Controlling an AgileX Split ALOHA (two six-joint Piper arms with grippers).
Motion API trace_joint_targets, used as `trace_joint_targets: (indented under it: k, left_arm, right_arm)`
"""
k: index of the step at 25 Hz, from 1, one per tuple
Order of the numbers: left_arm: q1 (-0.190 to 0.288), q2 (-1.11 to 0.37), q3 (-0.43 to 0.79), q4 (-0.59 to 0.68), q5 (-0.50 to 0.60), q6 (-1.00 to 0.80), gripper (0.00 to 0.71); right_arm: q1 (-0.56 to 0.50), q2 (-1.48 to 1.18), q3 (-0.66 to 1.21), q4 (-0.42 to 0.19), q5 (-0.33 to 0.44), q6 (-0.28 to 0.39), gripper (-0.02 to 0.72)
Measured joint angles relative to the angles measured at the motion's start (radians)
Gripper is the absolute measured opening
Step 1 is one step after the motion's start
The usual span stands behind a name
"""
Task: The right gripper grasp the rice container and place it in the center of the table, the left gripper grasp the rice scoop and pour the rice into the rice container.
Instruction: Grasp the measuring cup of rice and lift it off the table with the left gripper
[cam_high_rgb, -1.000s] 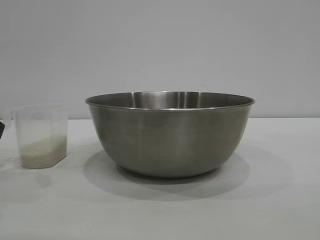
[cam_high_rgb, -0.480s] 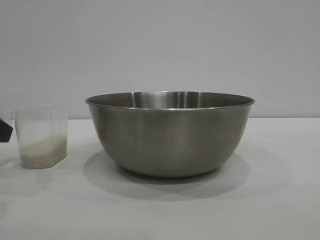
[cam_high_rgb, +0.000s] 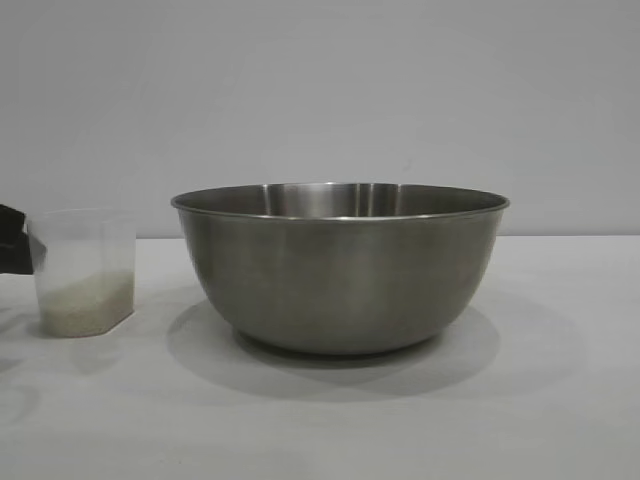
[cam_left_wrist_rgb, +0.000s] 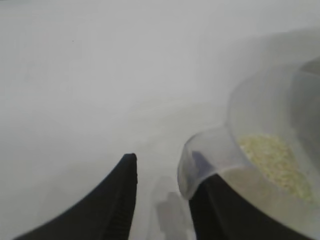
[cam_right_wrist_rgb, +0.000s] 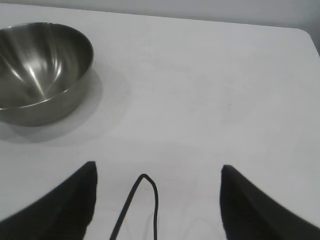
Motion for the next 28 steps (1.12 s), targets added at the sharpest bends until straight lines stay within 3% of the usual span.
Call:
trace_joint_targets:
  k: [5,13,20,23,28]
  left_arm:
    - [0.000,0.012,-0.038,0.038,0.000,-0.009,0.000]
    - [0.000,0.001,-0.061,0.060,0.005,-0.007,0.000]
    - [0.000,-0.119,-0.100,0.060,0.018,0.057,0.000]
    - [0.000,-0.164,-0.154,0.080,0.018,0.110,0.000]
    - [0.000,-0.178,-0.325,0.236,0.018,0.166,0.000]
  right_arm:
    - [0.000,0.000,0.000,0.000,0.000,0.000,0.445]
    - [0.000,0.000,0.000,0.000,0.000,0.000,0.445]
    - [0.000,0.000,0.000,0.000,0.000,0.000,0.445]
    - [0.000,0.000,0.000,0.000,0.000,0.000,0.445]
    - [0.000,0.000,0.000,0.000,0.000,0.000,0.445]
